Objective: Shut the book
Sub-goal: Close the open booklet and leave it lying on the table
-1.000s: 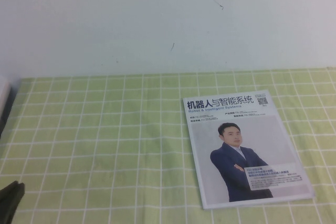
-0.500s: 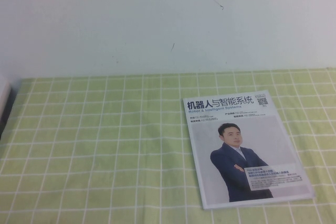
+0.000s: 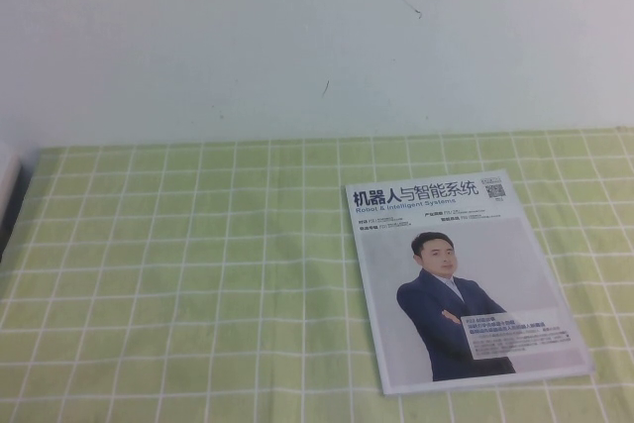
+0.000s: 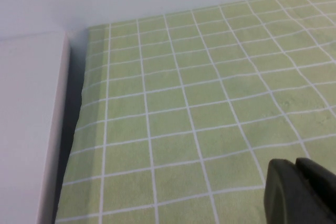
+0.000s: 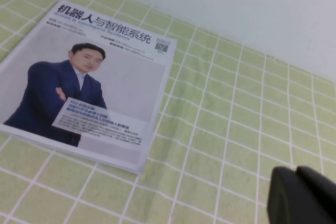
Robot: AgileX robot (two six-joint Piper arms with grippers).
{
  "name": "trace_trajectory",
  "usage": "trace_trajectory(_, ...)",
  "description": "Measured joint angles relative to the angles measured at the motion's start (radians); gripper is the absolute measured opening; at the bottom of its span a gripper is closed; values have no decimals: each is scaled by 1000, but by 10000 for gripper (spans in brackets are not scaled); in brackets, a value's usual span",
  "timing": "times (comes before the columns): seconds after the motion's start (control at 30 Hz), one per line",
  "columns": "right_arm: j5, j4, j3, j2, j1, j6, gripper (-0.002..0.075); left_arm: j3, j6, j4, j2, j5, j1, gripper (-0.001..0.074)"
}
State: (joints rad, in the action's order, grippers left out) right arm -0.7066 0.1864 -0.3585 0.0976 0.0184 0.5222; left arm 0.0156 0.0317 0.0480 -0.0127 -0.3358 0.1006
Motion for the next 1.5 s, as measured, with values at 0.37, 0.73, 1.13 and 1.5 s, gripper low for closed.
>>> trace_trajectory(0.37,0,0,0,0,0,0,-3,0,20,-28,-1,0,-38,-2)
trace_trajectory(0.73,0,0,0,0,0,0,-3,0,28,-31,-1,0,-38,-4)
trace_trajectory(1.13,0,0,0,0,0,0,-3,0,28,-31,-1,0,-38,-4)
trace_trajectory(1.5,8,0,7,0,0,0,-3,0,28,-31,-1,0,-38,-4)
